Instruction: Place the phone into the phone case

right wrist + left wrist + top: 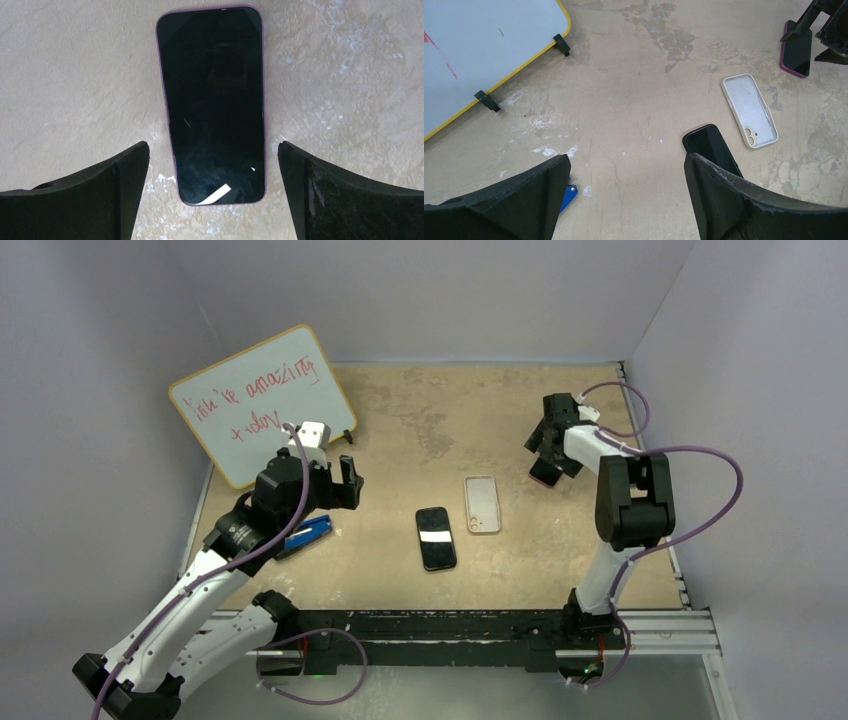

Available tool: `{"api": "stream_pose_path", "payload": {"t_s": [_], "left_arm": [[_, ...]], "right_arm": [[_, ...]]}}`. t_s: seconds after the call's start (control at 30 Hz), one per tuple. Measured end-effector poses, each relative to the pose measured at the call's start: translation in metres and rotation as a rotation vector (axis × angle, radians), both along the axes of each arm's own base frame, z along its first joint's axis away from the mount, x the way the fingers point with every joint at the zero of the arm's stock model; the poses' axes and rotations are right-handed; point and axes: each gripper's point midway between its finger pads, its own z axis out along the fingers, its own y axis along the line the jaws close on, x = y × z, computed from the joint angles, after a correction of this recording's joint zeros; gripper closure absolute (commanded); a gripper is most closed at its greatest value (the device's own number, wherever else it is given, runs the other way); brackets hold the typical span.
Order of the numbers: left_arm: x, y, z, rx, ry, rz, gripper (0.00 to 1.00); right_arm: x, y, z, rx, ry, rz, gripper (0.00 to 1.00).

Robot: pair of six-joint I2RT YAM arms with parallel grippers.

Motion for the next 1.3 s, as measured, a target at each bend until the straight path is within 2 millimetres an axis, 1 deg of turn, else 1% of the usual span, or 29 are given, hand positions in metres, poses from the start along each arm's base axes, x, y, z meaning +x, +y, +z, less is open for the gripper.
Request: {"api": "stream_pose_path", "payload": {"t_s": [0.23,0.4,0.47,0.63,0.83,1.0,1.13,1.2,1.3], "left_arm": [[0.000,0.000,0.000,0.000,0.000,0.001,0.11],[0.000,0.000,0.000,0.000,0.000,0.000,0.11],[0.000,0.000,0.000,0.000,0.000,0.000,0.11],[0.000,0.000,0.000,0.000,0.000,0.001,0.11],[0.000,0.000,0.000,0.000,0.001,0.000,0.11],[0.000,-0.001,0.000,-0.001,0.002,-0.003,0.11],[-0.001,-0.004,-0.002,-0.006,0.012,-0.019,0.12],[0.000,-0.007,-0.004,-0.009,0.022,-0.030,0.12],[0.001,-0.017,-0.010,-0.030,0.052,-0.057,0.12]], "right_arm": [[0.006,-0.004,-0.015,0.018,0.026,-0.004,0.02],[0.010,-0.005,-0.016,0.013,0.026,0.005,0.05],[0.010,-0.005,-0.016,0.011,0.029,0.008,0.10],[0.011,-0.007,-0.016,0.006,0.031,0.018,0.28],[0.011,-0.006,-0.017,0.017,0.034,0.033,0.39],[0.011,-0.005,-0.017,0.017,0.038,0.058,0.46],[0.009,-0.002,-0.017,0.021,0.029,0.102,0.48],[0.006,0.001,-0.017,0.029,0.024,0.129,0.50],[-0.004,0.007,-0.016,0.047,0.024,0.165,0.52]]}}
